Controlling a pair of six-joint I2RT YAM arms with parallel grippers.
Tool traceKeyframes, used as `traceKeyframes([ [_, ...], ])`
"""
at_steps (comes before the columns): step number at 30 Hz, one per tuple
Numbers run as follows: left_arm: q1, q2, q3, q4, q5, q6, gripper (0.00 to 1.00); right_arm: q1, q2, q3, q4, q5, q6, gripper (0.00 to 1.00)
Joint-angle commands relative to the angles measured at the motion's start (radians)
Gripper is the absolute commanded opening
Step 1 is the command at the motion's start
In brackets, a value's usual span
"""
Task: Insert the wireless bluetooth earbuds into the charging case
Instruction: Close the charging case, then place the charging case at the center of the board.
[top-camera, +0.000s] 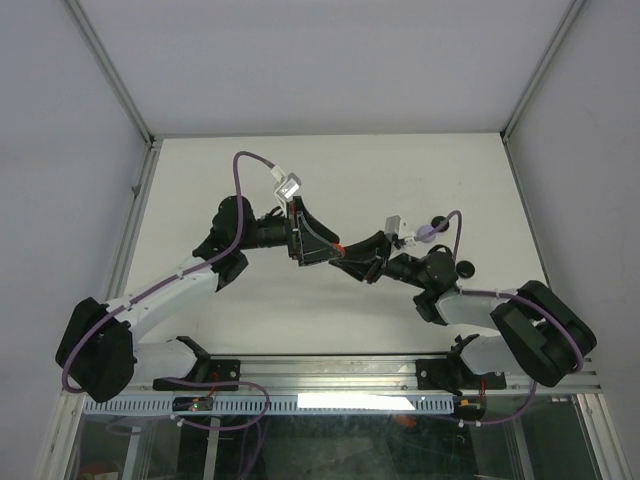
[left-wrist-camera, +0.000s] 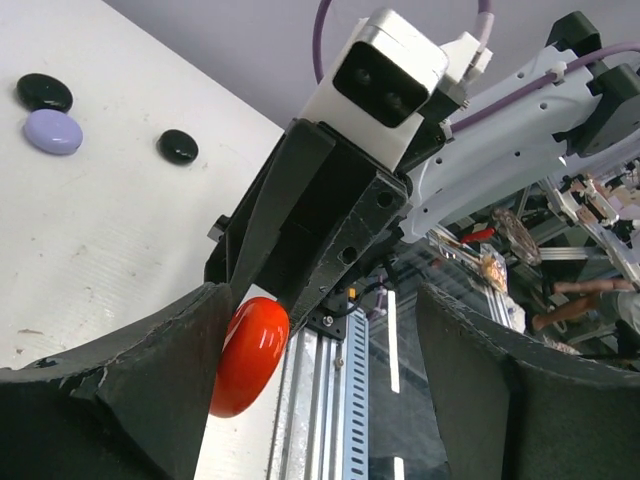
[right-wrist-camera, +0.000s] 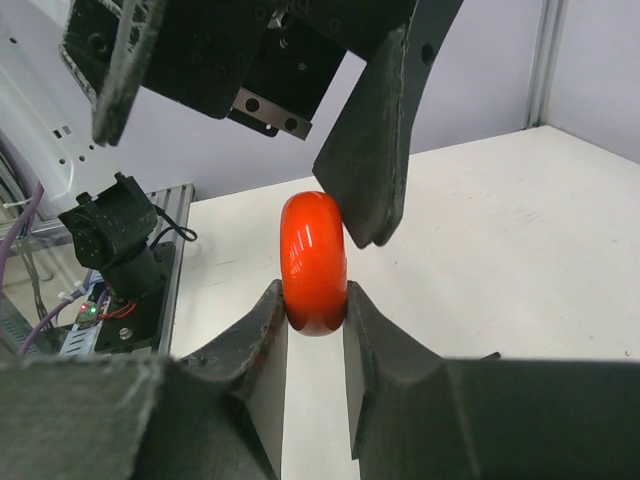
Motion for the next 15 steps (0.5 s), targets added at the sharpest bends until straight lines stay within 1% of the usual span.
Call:
traceKeyframes([
  [1, 0.014, -0.069, -0.013, 0.086, 0.039, -0.009, 0.75, -0.005, 0.011, 0.042, 0.009, -0.01, 0.028, 0.0],
  [3, 0.021, -0.084, -0.013, 0.063, 0.015, 0.007, 0.76, -0.006, 0.013, 0.042, -0.005, -0.01, 0.029, 0.0],
  [5, 0.028, -0.102, -0.008, 0.005, -0.026, 0.04, 0.76, -0.008, 0.01, 0.041, -0.018, -0.006, 0.033, 0.0],
  [8, 0.032, -0.138, 0.015, -0.164, -0.15, 0.13, 0.79, -0.016, -0.009, 0.048, -0.105, 0.025, 0.044, 0.0],
  [11, 0.033, -0.179, 0.067, -0.378, -0.355, 0.215, 0.82, -0.035, -0.05, 0.07, -0.283, 0.076, 0.058, 0.0],
  [12, 0.034, -0.194, 0.082, -0.444, -0.457, 0.235, 0.84, -0.042, -0.065, 0.078, -0.351, 0.095, 0.059, 0.0],
  [15, 0.034, -0.236, 0.128, -0.621, -0.645, 0.286, 0.88, -0.069, -0.119, 0.111, -0.605, 0.179, 0.069, 0.0],
])
